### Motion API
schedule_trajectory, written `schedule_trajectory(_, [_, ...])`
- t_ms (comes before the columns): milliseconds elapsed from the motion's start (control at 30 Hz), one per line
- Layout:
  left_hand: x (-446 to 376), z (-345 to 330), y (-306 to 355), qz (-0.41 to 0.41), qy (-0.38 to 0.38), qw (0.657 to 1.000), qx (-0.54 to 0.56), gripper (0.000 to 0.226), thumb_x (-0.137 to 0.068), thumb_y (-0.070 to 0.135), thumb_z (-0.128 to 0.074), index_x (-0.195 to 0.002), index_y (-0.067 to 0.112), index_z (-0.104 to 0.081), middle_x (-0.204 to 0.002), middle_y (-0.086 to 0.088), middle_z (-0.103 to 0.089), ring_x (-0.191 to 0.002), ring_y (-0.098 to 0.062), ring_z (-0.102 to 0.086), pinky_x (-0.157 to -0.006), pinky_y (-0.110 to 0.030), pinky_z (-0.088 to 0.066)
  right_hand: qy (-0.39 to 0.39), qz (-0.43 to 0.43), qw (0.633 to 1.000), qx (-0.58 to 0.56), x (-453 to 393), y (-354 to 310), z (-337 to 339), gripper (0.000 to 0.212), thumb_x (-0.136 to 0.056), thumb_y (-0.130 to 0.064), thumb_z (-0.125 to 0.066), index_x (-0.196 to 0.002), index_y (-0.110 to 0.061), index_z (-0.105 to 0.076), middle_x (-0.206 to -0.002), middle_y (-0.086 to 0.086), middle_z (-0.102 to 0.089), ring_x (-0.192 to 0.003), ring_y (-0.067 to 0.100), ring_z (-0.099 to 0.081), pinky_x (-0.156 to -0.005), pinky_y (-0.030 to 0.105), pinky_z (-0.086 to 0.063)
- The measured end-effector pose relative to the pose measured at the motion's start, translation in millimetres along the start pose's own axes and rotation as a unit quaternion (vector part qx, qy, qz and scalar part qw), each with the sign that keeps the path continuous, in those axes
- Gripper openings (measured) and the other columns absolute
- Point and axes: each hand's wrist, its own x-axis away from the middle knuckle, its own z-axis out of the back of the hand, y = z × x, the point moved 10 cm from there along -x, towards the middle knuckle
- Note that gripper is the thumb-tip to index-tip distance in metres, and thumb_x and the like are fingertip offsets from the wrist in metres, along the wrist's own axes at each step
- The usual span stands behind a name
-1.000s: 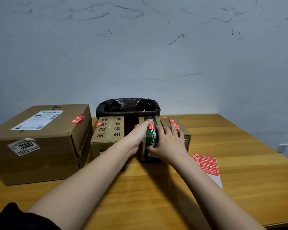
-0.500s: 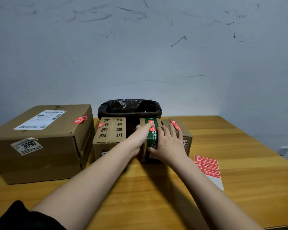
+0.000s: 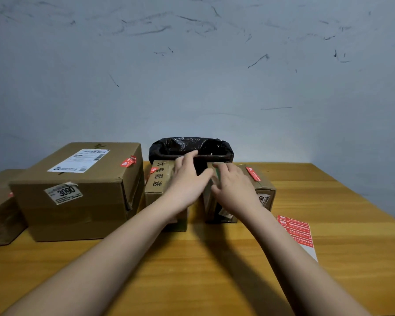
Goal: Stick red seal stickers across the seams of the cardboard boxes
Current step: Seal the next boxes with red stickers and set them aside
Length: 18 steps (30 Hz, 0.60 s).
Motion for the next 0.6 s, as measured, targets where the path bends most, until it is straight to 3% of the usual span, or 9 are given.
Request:
schedule_trajectory(133, [2.8, 34.4, -25.3, 0.013, 0.051, 0.999, 0.006, 0.048, -0.093, 0.028, -0.049, -0.140, 0.027, -0.036, -0.146, -0.005, -0.033, -0.134, -0.024, -0.034, -0.111, -0.044, -0.030, -0.007, 0.016, 0.993, -0.120, -3.7, -34.3, -3.1, 0.049, -0.090, -0.019, -0.051, -0.139, -0.017, -0.042, -0.137, 0.005, -0.046, -0.126, 0.022, -0.043, -0.098, 0.034, -0.038])
schedule_trajectory(267, [12.1, 55.7, -47.7, 0.033, 0.082, 0.993, 0.079, 0.044, -0.097, 0.024, -0.044, -0.141, 0.023, -0.038, -0.147, -0.006, -0.032, -0.135, -0.021, -0.032, -0.114, -0.038, -0.025, -0.027, 0.020, 0.986, -0.161, -5.3, -61.4, -20.5, 0.053, -0.088, -0.028, -0.055, -0.138, -0.018, -0.040, -0.135, 0.005, -0.047, -0.123, 0.023, -0.046, -0.099, 0.040, -0.042])
schedule_trajectory(467, [22.2, 57.4, -74.0, 0.060, 0.091, 0.983, 0.150, 0.045, -0.098, 0.024, -0.043, -0.143, 0.023, -0.036, -0.149, -0.006, -0.030, -0.137, -0.018, -0.028, -0.114, -0.034, -0.022, -0.018, -0.003, 0.990, -0.142, 3.2, -77.4, -44.4, 0.073, -0.086, -0.043, -0.059, -0.147, -0.019, -0.028, -0.152, 0.003, -0.027, -0.140, 0.023, -0.027, -0.108, 0.042, -0.032])
schedule_trajectory(600, [32.0, 45.7, -94.5, 0.085, 0.116, 0.977, 0.158, 0.054, -0.098, 0.026, -0.044, -0.148, 0.025, -0.025, -0.154, -0.003, -0.017, -0.141, -0.019, -0.021, -0.115, -0.037, -0.021, -0.032, -0.058, 0.959, -0.274, 6.8, -69.2, -59.0, 0.066, -0.092, -0.028, -0.050, -0.150, -0.016, -0.021, -0.156, 0.007, -0.020, -0.144, 0.024, -0.020, -0.116, 0.042, -0.023])
